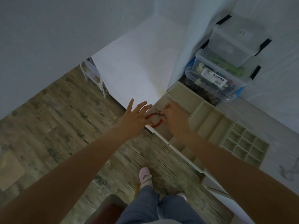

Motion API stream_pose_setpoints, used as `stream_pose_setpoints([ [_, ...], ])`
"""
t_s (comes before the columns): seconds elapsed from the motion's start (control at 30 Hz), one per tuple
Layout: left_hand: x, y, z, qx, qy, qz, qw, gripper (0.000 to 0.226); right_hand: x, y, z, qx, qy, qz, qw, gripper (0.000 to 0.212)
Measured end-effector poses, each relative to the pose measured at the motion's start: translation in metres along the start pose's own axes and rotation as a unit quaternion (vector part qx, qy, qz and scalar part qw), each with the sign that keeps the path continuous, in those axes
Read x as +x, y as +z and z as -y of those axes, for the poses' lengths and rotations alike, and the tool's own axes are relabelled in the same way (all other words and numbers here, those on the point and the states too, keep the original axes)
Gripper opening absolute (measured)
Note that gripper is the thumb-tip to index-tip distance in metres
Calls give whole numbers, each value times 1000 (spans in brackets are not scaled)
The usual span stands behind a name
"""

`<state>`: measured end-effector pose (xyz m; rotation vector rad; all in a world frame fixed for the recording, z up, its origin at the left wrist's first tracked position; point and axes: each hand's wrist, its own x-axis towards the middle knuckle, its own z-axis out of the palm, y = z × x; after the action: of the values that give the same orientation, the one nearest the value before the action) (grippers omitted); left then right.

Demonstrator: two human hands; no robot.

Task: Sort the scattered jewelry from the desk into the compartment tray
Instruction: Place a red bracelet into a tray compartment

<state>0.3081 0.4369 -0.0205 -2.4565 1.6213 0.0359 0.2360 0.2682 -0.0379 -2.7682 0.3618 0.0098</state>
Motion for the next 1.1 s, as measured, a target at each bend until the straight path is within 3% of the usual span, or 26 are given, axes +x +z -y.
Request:
stream_pose_setpoints([
  [0.17,4,-8,-3,-7,-18,-10,1000,46,8,4,3,-25,-2,-18,1000,26],
  [0.37,11,-4,4,4,-33,83,996,36,20,5,2,-9,-15,2,1000,23],
  [0.53,12,-6,5,-15,-32,94,995,38,29,10,7,-49,-54,20,997,25],
  [0.73,9,-7,7,-38,-41,107,993,47,9,-5,-1,37,-12,-17,999,26],
  [0.87,5,-7,6,-61,-54,105,991,49,-2,-3,-8,-40,-53,47,997,28],
  [1.1,9,-8,3,-54,-34,116,991,52,7,0,1,-27,-42,18,999,26],
])
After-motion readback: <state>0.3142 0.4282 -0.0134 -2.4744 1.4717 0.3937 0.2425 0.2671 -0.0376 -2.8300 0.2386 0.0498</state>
